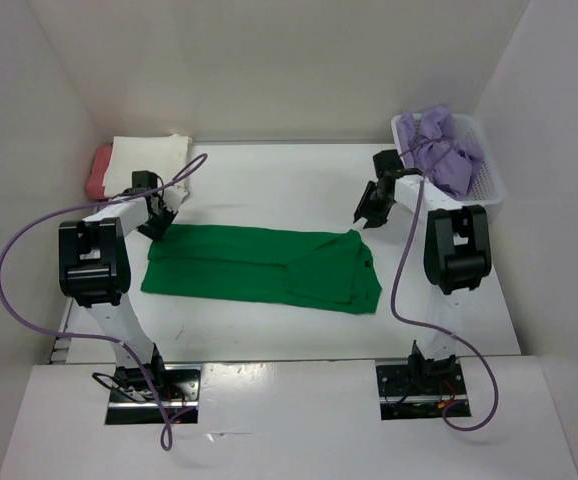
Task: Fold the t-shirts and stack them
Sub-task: Fold the other side of the tshirt into a rectangle
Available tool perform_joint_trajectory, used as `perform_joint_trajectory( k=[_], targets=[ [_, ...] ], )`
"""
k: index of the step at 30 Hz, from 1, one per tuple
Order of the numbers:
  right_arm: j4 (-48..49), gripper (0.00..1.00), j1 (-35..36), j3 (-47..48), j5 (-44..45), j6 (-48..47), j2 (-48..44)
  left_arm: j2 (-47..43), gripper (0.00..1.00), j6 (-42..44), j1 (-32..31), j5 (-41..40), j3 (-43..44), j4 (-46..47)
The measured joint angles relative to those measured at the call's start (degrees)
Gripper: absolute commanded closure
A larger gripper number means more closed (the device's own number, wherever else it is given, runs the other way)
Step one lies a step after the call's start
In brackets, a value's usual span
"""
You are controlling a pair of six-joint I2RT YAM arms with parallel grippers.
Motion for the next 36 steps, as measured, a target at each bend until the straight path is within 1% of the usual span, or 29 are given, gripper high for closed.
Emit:
perform_joint_trajectory(
  k=[1,3,4,6,7,8,9,10,11,18,25,28,33,36],
  targets=[
    [0.0,0.54,0.0,0.2,-0.5,-0.1,1.8,0.0,1.00,0.0,0.0,-0.1,0.0,0.0],
    [-0.3,0.54,0.2,0.2,-1.6,-0.2,4.7,0.0,1.00,0.0,0.0,-0.1,0.0,-0.1],
    [-0.3,0.56,0.2,0.1,-2.1,-0.3,5.5,0.0,1.00,0.0,0.0,-0.1,0.0,-0.1],
    [-0.4,0.62,0.4,0.0,-3.0,-0.3,5.6,0.0,1.00,0.0,0.0,-0.2,0.0,-0.1],
    [-0.3,0.67,0.5,0.0,-3.4,-0.5,5.6,0.0,1.00,0.0,0.0,-0.2,0.0,-0.1],
    [-0.2,0.81,0.6,-0.2,-3.8,-0.5,5.6,0.0,1.00,0.0,0.0,-0.3,0.0,-0.1],
    [0.2,0.89,0.7,-0.8,-4.2,-0.5,5.6,0.0,1.00,0.0,-0.1,-0.3,0.0,-0.1],
    [0.2,0.96,0.8,-1.4,-4.5,-0.8,5.6,0.0,1.00,0.0,-0.1,-0.4,0.0,-0.2],
    [0.2,1.00,0.7,-1.9,-5.6,-0.6,5.5,0.0,1.00,0.0,-0.1,-0.4,0.0,-0.2],
    [0.3,1.00,0.6,-4.9,-5.7,0.4,2.0,0.0,1.00,0.0,-0.1,-1.0,0.0,-0.3],
    [0.6,1.00,-1.6,-8.2,-1.7,3.7,-10.9,-0.1,1.00,-0.1,-0.1,-1.3,-0.1,-0.3],
    [0.9,1.00,-1.9,-8.5,-1.1,4.8,-13.8,-0.1,1.00,-0.1,-0.1,-1.4,-0.1,-0.3],
    [1.8,0.80,-1.9,-12.7,0.0,6.7,-14.1,-0.1,1.00,-0.2,-0.2,-1.6,-0.2,-0.3],
    [1.6,0.78,-1.9,-14.0,1.0,6.9,-14.1,-0.2,1.00,-0.2,-0.2,-2.2,-0.5,-0.2]
  ],
)
